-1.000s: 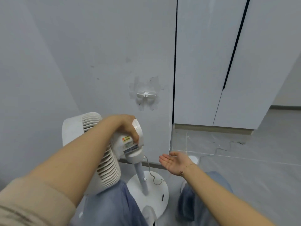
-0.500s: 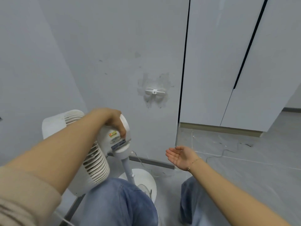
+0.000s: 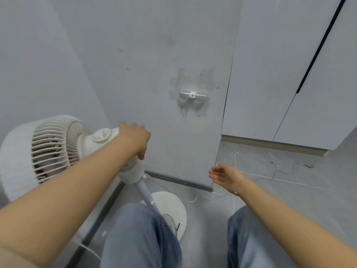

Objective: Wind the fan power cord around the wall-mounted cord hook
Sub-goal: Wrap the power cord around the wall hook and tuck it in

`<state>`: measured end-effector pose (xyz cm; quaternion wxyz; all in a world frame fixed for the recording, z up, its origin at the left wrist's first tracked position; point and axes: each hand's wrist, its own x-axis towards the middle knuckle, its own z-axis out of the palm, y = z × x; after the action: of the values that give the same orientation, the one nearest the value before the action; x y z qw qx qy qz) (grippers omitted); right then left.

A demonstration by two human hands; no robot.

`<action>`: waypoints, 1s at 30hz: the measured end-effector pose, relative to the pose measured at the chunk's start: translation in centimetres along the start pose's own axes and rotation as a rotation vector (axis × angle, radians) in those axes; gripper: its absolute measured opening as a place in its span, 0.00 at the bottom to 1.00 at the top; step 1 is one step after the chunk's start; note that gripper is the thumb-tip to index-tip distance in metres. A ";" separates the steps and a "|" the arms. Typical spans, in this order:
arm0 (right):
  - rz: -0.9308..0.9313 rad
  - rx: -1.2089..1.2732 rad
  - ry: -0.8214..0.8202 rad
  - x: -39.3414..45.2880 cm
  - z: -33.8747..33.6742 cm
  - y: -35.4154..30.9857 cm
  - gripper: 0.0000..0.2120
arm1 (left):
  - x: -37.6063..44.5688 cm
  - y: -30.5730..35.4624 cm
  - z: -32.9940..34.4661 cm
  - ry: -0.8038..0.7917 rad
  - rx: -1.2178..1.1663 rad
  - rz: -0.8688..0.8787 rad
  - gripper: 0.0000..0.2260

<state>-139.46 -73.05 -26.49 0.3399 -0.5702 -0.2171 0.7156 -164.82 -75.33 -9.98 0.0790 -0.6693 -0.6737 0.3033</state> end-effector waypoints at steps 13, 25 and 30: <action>0.138 0.071 0.119 6.3 -3.5 -0.9 0.08 | 11.8 15.8 15.1 -0.463 -0.375 0.212 0.21; 0.048 0.173 0.224 6.7 -6.1 -3.8 0.09 | 17.1 19.1 13.2 -0.473 -1.287 0.357 0.09; 0.117 0.347 0.345 4.8 -9.1 -2.5 0.08 | 15.7 20.2 7.6 -0.349 -1.600 0.456 0.11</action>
<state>-130.69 -68.47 -30.26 0.4229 -0.6286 0.0036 0.6527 -152.87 -64.29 -31.20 -0.5863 -0.5863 -0.5365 -0.1571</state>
